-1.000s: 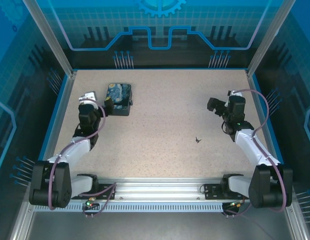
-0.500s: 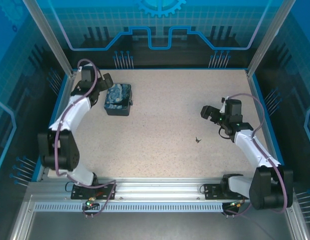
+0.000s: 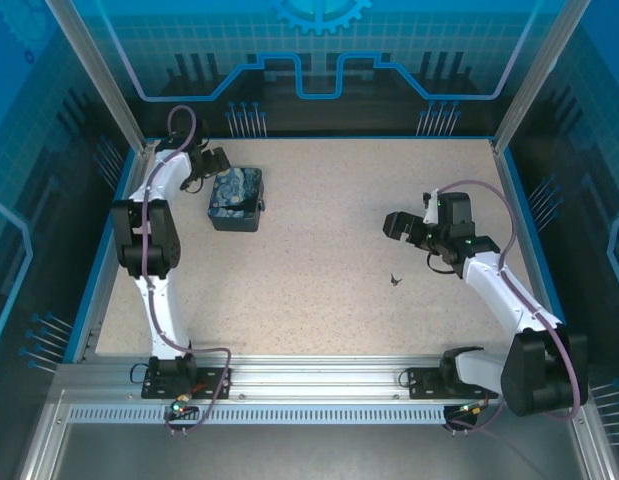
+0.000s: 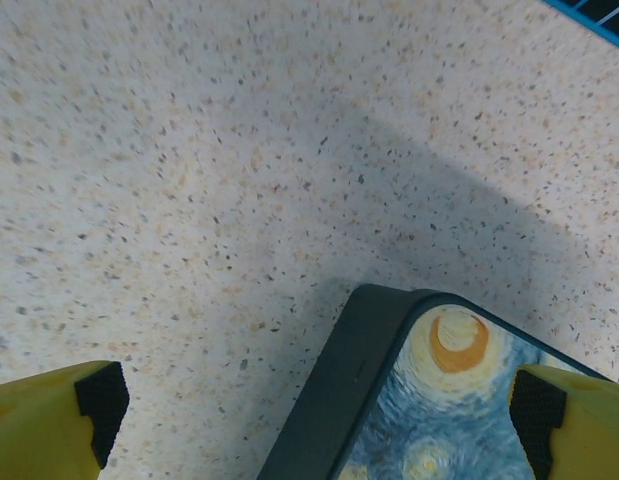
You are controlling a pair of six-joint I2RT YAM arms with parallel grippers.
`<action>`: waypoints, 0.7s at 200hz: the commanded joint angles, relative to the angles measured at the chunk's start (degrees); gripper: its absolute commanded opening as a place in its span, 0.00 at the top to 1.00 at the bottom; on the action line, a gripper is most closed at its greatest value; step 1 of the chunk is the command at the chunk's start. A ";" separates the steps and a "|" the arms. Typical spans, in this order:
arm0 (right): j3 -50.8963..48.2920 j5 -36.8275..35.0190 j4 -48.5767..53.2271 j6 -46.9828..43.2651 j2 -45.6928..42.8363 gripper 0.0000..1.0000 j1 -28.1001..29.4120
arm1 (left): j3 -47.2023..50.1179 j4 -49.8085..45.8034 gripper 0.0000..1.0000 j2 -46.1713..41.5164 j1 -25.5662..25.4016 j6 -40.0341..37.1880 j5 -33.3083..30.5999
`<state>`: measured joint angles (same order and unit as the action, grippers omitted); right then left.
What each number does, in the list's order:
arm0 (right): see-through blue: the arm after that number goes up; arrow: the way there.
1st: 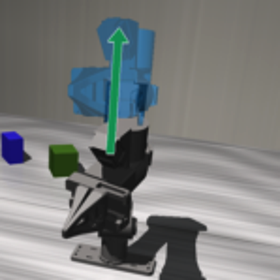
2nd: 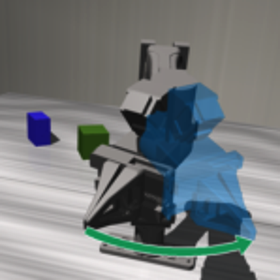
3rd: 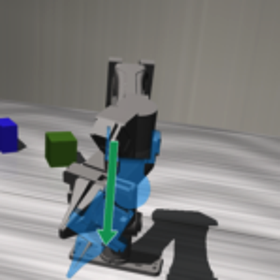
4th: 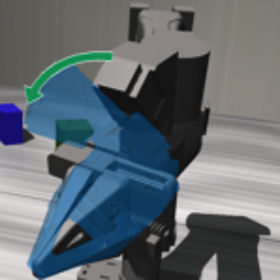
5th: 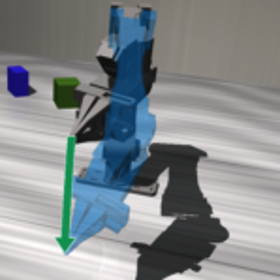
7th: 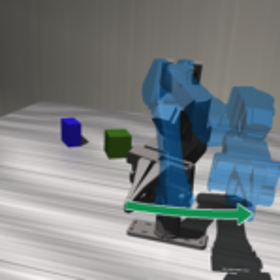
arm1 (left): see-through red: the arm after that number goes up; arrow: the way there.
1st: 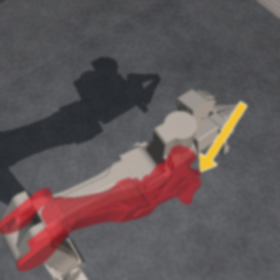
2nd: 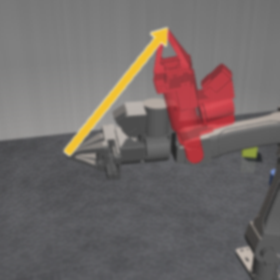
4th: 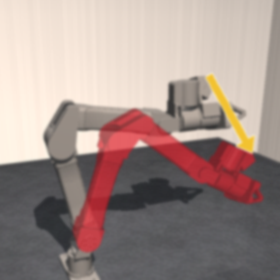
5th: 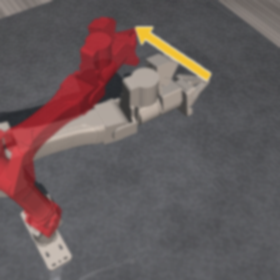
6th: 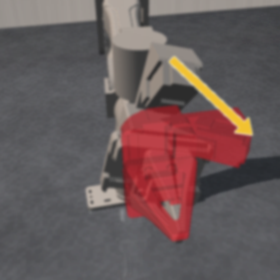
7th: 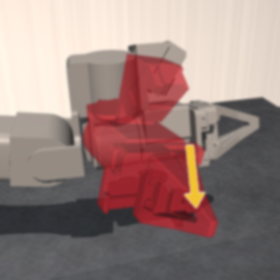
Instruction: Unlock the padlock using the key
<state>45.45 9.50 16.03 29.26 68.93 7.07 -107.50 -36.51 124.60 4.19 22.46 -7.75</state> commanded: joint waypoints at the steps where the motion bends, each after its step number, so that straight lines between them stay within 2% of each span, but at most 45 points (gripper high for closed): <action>1: 1.87 0.46 2.09 1.15 -0.24 0.00 0.62 | -4.44 -3.08 0.01 3.08 -0.29 2.80 6.13; 60: 2.33 0.26 3.27 2.42 0.77 0.00 1.21 | -4.88 2.16 0.01 4.89 -6.43 2.67 15.95; 140: 0.83 -0.69 1.67 5.95 0.89 0.00 4.62 | -4.26 3.38 0.01 3.05 -22.80 0.31 29.22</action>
<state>46.61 9.34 17.63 33.30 69.41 10.24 -111.72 -33.82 129.43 -14.26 23.77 14.63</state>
